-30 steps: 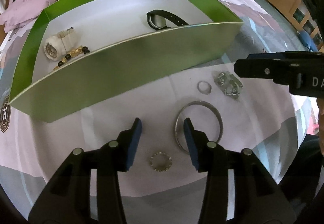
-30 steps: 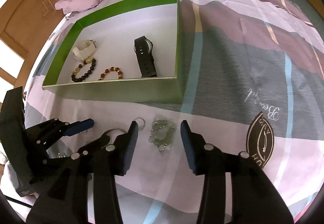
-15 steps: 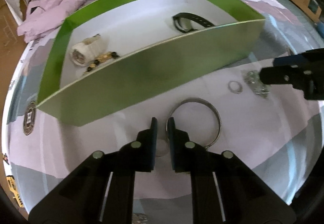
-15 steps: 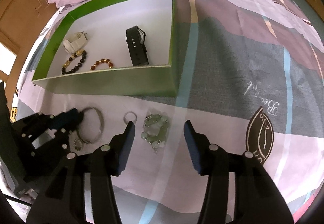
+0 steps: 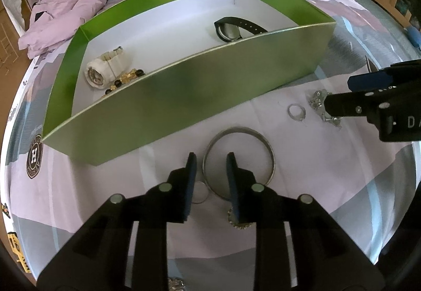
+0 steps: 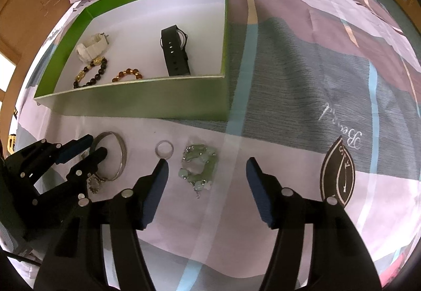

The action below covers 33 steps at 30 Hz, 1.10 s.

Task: Organize jewelry
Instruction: 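Grasp the green-silver keychain with the right tool while the left tool grasps the silver bangle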

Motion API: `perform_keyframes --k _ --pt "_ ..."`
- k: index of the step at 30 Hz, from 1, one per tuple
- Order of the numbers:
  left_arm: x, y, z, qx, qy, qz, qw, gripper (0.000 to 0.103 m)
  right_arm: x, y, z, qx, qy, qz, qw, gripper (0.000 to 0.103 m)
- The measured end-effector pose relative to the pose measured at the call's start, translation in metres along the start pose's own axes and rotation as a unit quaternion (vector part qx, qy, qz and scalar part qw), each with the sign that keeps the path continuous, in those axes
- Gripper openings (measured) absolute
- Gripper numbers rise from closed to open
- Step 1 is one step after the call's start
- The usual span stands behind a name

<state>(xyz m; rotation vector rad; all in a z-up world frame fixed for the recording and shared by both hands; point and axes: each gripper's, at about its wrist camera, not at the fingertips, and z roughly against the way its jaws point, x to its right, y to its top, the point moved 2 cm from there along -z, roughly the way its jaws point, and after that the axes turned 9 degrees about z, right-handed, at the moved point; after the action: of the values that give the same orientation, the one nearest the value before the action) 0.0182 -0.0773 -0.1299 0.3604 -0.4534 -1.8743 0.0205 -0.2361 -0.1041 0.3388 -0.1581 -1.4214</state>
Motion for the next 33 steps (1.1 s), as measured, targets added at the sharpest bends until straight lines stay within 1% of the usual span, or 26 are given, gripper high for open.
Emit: perform_keyframes --k 1,3,5,7,9,13,15,20,22,23,24,25,26,27,28,29,30,33 --pt "0.000 0.000 -0.001 -0.001 0.001 0.001 1.0000 0.027 0.000 0.000 -0.001 -0.001 -0.001 0.001 1.000 0.062" --pt "-0.002 0.000 -0.001 0.000 0.010 0.003 0.9999 0.041 -0.003 -0.001 -0.004 -0.006 -0.005 0.005 1.000 0.062" --pt "-0.005 0.001 -0.002 -0.001 0.012 0.008 0.9999 0.044 -0.005 -0.001 -0.007 -0.010 -0.007 0.009 1.000 0.062" --pt "-0.006 0.001 -0.003 -0.003 0.010 0.013 0.9999 0.046 -0.007 -0.001 -0.009 -0.014 -0.009 0.012 1.000 0.062" --pt "-0.007 0.002 -0.004 -0.002 0.018 0.012 0.9998 0.052 -0.009 -0.002 -0.013 -0.019 -0.013 0.016 1.000 0.062" --pt "-0.007 0.001 -0.004 -0.002 0.026 0.012 0.9996 0.058 -0.012 -0.003 -0.017 -0.024 -0.024 0.024 0.999 0.062" --pt "-0.008 0.001 -0.005 -0.002 0.028 0.014 0.9995 0.065 -0.014 -0.003 -0.018 -0.024 -0.029 0.028 0.999 0.062" --pt "-0.011 0.003 -0.006 -0.004 0.027 0.017 0.9995 0.066 -0.021 -0.003 -0.020 -0.020 -0.037 0.033 0.999 0.062" --pt "-0.010 0.003 -0.006 -0.005 0.021 0.016 0.9996 0.061 -0.025 -0.004 -0.021 -0.017 -0.037 0.033 0.999 0.061" --pt "-0.010 0.003 -0.006 -0.008 0.012 0.017 0.9997 0.053 -0.025 -0.005 -0.020 -0.016 -0.038 0.034 0.999 0.059" --pt "-0.009 0.003 -0.005 -0.010 0.004 0.019 0.9998 0.044 -0.025 -0.006 -0.019 -0.014 -0.040 0.035 0.998 0.050" --pt "-0.008 0.003 -0.004 -0.012 -0.005 0.019 0.9997 0.039 -0.026 -0.006 -0.018 -0.013 -0.042 0.037 0.998 0.042" --pt "-0.006 0.002 -0.004 -0.012 -0.007 0.017 0.9998 0.030 -0.026 -0.007 -0.017 -0.010 -0.040 0.038 0.998 0.037" --pt "-0.005 0.002 -0.003 -0.011 -0.009 0.014 0.9998 0.021 -0.026 -0.006 -0.016 -0.009 -0.037 0.039 0.998 0.030" --pt "-0.004 0.002 -0.002 -0.011 -0.011 0.012 0.9998 0.016 -0.026 -0.006 -0.015 -0.008 -0.036 0.041 0.998 0.027" --pt "-0.003 0.002 -0.002 -0.012 -0.014 0.012 0.9998 0.008 -0.026 -0.006 -0.014 -0.007 -0.035 0.044 0.998 0.027" --pt "-0.003 0.002 -0.001 -0.012 -0.015 0.013 0.9997 0.005 -0.027 -0.006 -0.013 -0.004 -0.031 0.043 0.999 0.026" --pt "-0.007 0.005 0.005 -0.014 -0.030 0.026 0.9991 0.003 -0.028 -0.003 0.001 0.022 -0.011 0.042 0.999 0.026"
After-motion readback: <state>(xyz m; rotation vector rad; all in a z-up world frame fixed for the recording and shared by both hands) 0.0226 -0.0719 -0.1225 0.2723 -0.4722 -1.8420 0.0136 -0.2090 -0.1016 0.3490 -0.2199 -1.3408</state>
